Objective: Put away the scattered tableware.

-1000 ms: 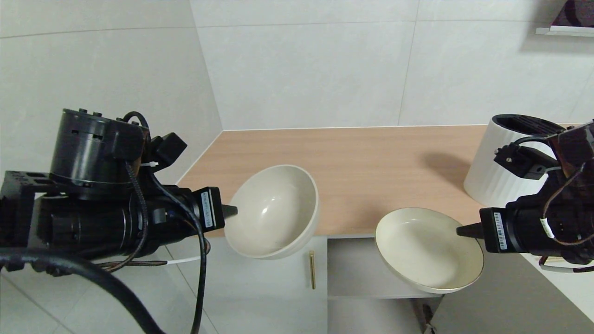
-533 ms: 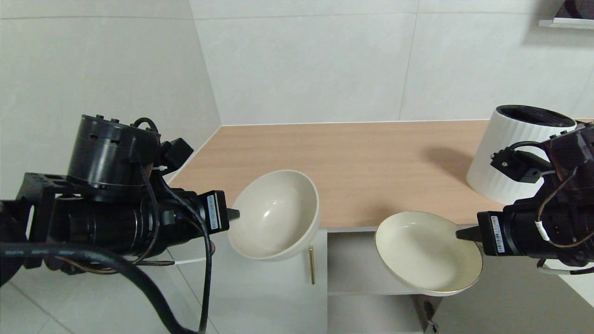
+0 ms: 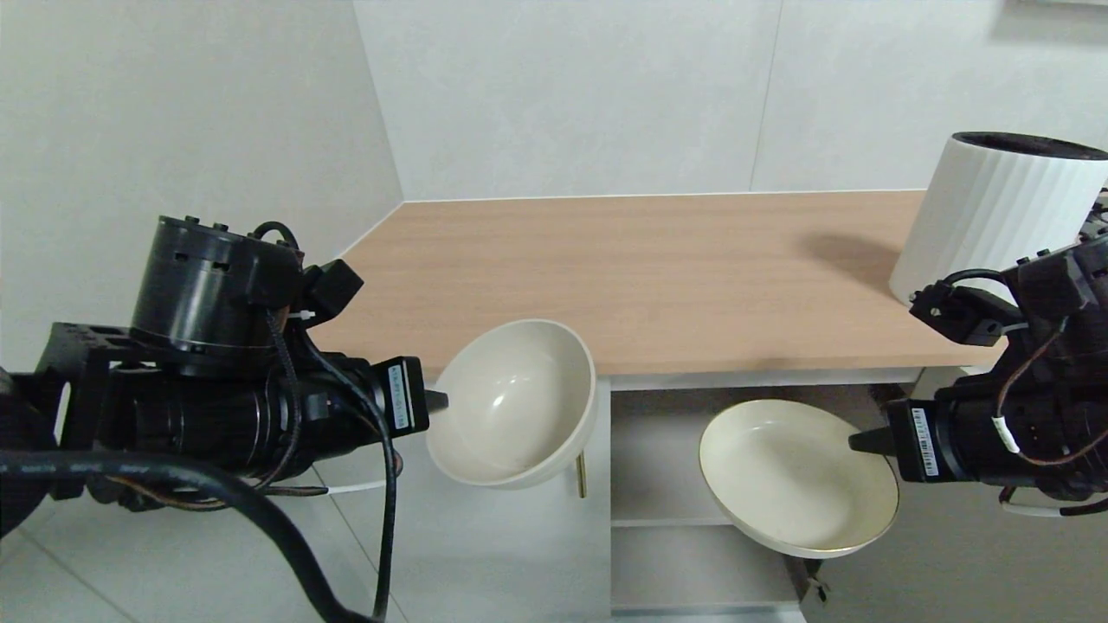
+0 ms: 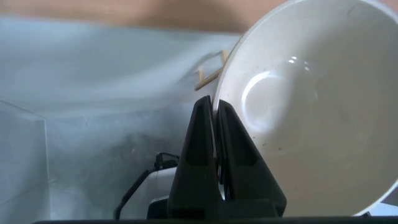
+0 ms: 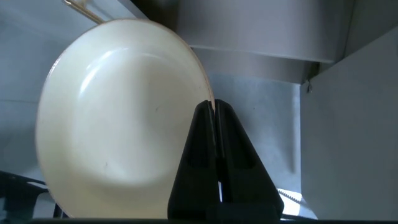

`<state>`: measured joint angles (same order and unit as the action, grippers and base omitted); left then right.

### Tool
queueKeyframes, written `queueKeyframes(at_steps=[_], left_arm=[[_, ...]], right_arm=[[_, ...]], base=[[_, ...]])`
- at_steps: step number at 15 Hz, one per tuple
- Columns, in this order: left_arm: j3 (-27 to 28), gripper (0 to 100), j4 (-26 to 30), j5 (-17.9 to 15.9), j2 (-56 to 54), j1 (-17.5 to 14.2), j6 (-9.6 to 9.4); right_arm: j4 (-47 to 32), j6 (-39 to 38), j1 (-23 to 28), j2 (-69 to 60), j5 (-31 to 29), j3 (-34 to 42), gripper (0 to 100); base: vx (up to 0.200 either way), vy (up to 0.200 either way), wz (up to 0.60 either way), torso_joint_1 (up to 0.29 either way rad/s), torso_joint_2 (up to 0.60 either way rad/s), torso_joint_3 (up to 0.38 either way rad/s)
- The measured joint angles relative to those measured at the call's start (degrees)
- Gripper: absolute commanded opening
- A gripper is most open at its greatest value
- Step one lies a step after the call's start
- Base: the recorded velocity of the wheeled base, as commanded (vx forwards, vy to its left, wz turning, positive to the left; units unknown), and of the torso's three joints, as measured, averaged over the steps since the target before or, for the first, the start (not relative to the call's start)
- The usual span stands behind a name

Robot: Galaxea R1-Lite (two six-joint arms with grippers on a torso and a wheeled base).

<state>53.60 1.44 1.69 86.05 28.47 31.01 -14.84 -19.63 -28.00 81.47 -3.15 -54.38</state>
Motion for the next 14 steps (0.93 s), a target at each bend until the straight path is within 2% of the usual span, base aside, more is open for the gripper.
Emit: queueKeyframes(at_steps=[5, 14], left_arm=[[0.01, 0, 0.15, -0.02, 0.00, 0.00, 0.00], [-0.11, 0, 0.11, -0.13, 0.13, 0.80, -0.06]], right_arm=[[-0.02, 0.04, 0.00, 0.39, 0.00, 0.37, 0], [0.01, 0.12, 0.00, 1.91, 0.02, 0.56, 0]], base=[[0.000, 0.000, 0.00, -0.156, 0.44, 0.278], [0.000, 0.000, 0.00, -0.011, 0.04, 0.024]])
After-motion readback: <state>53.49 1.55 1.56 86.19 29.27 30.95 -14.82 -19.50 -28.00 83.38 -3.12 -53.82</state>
